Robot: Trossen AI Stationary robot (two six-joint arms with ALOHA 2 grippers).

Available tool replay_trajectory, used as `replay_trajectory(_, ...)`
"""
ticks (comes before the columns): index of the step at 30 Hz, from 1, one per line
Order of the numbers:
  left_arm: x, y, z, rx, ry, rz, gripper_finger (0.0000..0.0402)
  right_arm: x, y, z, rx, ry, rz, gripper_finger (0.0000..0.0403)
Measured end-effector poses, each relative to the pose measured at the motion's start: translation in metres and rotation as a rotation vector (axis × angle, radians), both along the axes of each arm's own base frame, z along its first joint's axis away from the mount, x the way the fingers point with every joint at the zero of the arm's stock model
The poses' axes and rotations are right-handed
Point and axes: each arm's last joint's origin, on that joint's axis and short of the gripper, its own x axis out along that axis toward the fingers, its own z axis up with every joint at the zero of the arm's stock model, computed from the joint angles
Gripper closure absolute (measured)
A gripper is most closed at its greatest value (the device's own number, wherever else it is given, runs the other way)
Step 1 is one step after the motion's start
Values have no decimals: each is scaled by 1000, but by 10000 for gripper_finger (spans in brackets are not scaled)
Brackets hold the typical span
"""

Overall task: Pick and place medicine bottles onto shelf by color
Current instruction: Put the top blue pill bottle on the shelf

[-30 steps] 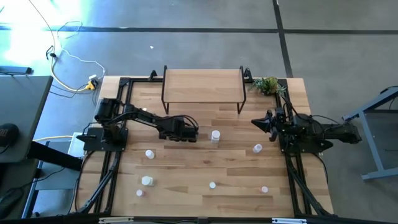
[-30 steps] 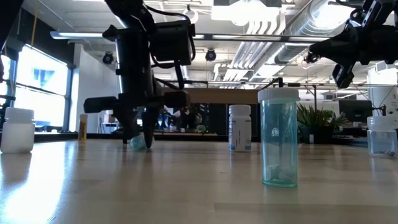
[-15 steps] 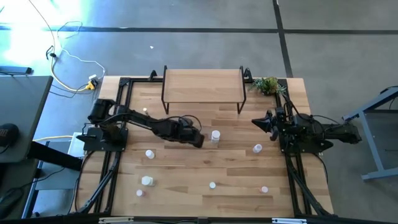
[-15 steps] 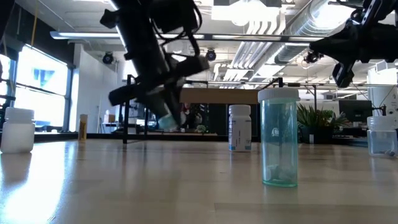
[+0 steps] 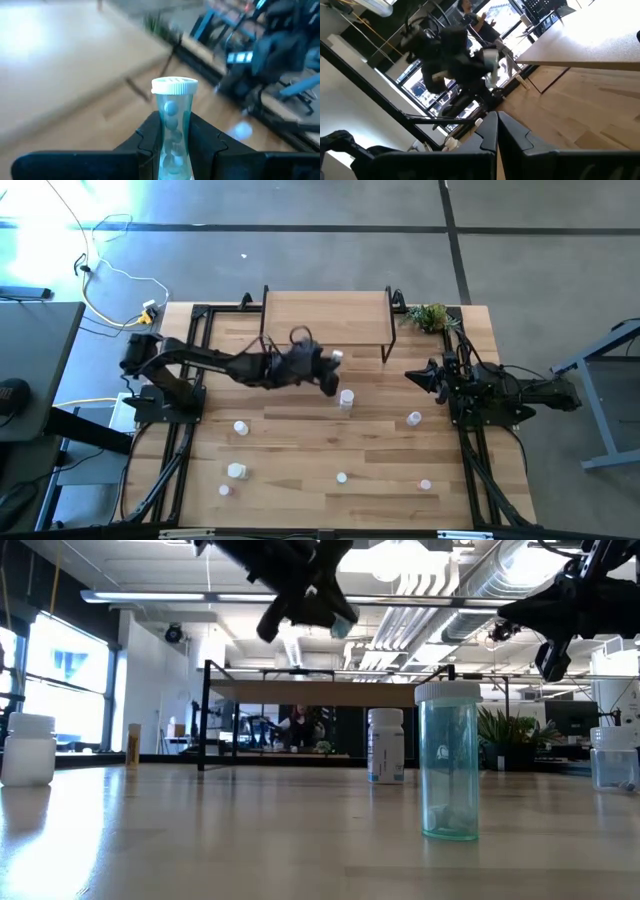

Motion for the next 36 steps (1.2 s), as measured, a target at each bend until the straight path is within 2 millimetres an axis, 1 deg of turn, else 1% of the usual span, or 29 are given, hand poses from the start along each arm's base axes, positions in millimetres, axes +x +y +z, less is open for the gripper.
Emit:
replay_trajectory(3, -5, 17, 11, 89, -3, 4, 341, 0, 0, 0, -2, 1, 0, 402)
replay_trajectory(6, -6, 34, 16, 161, -16, 1, 341, 0, 0, 0, -17, 3, -3, 402)
replay_trajectory(9, -5, 51, 21, 221, -75, -14, 341, 0, -1, 0, -18, 3, -23, 402)
replay_trajectory(13, 4, 69, 20, 334, -158, -38, 342, 0, -2, 0, -23, 6, -59, 402)
replay_trajectory(15, 9, 75, 19, 394, -213, -35, 342, 0, -2, 0, -18, 5, -84, 402)
replay_trajectory(17, 13, 81, 14, 450, -230, -26, 342, -1, -3, 0, -13, 5, -100, 402)
replay_trajectory(19, 17, 83, 10, 508, -246, -6, 342, -1, -3, 0, -18, 6, -103, 402)
replay_trajectory(22, 21, 84, 4, 546, -234, 44, 342, -1, -3, 0, -39, 10, -105, 402)
replay_trajectory(27, 30, 80, -17, 557, -143, 89, 342, -1, -3, 0, -85, 20, -110, 402)
replay_trajectory(36, 37, 81, -44, 531, -57, 228, 342, -1, -3, 0, -82, 21, -128, 402)
